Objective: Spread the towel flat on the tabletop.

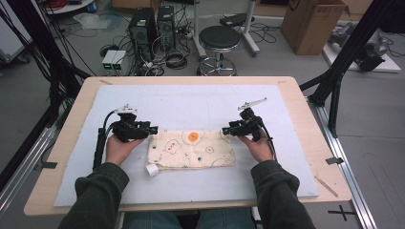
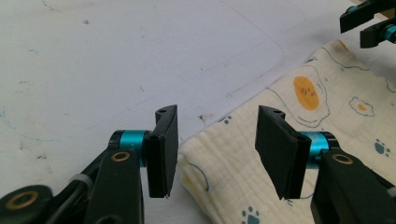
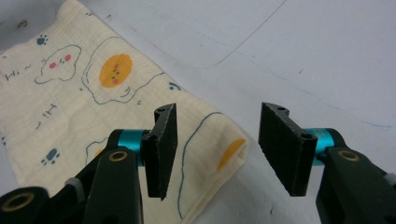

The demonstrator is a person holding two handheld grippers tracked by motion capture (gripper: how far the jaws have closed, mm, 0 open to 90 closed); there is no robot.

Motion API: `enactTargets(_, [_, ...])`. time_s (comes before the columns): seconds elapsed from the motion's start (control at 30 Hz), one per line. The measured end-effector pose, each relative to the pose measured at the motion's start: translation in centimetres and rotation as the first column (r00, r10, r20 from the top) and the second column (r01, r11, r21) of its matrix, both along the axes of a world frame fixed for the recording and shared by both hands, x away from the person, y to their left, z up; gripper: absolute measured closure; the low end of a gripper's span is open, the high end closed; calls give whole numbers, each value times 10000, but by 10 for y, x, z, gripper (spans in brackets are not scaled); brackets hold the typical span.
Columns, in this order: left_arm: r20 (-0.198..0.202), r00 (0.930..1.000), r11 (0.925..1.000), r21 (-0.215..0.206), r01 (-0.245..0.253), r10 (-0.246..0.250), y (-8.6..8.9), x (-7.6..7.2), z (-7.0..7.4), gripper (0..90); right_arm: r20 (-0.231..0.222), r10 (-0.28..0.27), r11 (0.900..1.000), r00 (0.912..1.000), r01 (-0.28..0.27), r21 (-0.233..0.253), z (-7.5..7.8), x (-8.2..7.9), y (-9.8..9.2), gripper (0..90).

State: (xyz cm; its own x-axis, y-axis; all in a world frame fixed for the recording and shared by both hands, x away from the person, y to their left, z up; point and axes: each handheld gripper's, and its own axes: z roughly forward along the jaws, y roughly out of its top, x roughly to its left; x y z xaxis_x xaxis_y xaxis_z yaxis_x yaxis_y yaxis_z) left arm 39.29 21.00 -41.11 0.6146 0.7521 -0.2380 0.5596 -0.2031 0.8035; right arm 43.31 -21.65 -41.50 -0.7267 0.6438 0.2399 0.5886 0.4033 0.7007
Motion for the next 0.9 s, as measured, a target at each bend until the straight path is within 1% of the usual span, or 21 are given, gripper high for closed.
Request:
enactTargets(0.07, [10,10000,10000,-1,3,-3,0,0,0,494,73,22,10000,10000,-22,-5,0,0,0,469])
enactTargets(0.37, [2,10000,10000,-6,43,-43,0,0,0,490,11,-6,10000,10000,6,-3,1,-1,-1,469])
enactTargets(0.43, [6,10000,10000,27,57,-58,0,0,0,487,79,42,10000,10000,-42,-13,0,0,0,469])
enactTargets(0.47, [1,10000,10000,-37,6,-6,-1,-1,0,486,50,39,10000,10000,-39,-12,0,0,0,469])
enactTargets(0.53, [1,10000,10000,48,78,-78,0,-1,0,484,55,15,10000,10000,-15,-23,1,-1,0,468])
enactTargets(0.7, [-7,10000,9999,66,94,-94,0,-1,0,481,76,55,10000,10000,-55,10,2,-1,-1,468])
enactTargets(0.77, [-14,10000,10000,-8,33,-33,-1,0,0,480,72,2,10000,10000,-2,36,2,-1,-2,468])
enactTargets(0.9, [-64,10000,10000,34,75,-75,-1,0,-1,476,74,2,10000,10000,-2,2,1,-1,-2,468])
